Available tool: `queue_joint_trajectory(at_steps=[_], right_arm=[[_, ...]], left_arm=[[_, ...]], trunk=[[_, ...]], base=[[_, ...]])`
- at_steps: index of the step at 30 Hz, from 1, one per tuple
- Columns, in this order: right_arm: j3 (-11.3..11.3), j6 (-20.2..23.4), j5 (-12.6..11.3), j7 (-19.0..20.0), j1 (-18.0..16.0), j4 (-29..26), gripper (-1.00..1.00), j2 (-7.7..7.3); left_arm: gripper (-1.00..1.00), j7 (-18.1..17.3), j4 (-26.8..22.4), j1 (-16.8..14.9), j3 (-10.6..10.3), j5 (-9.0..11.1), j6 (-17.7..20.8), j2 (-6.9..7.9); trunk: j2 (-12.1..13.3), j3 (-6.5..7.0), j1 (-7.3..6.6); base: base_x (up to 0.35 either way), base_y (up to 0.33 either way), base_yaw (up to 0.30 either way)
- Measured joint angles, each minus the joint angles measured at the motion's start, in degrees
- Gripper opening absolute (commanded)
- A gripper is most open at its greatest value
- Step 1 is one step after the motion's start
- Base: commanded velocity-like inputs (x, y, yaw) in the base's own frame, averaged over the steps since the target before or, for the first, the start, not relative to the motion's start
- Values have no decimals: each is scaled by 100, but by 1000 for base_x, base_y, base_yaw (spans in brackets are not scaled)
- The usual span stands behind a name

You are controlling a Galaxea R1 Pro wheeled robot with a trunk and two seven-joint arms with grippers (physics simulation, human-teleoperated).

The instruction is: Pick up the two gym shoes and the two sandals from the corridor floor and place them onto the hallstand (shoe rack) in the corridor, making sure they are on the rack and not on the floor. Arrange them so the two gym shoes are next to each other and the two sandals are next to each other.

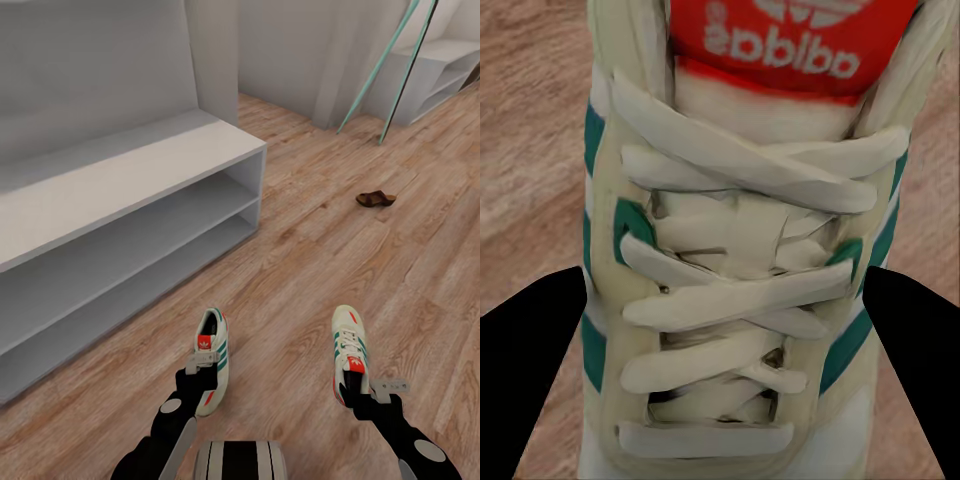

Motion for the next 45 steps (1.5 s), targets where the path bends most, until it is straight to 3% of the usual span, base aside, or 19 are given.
queue_joint_trajectory(at_steps=[45], right_arm=[[-1, 0, -2, -1, 0, 0, -100, 0]], left_arm=[[-100, 30, 6, 0, -7, -12, -71, -8]], trunk=[[0, 0, 0]], base=[[0, -2, 283]])
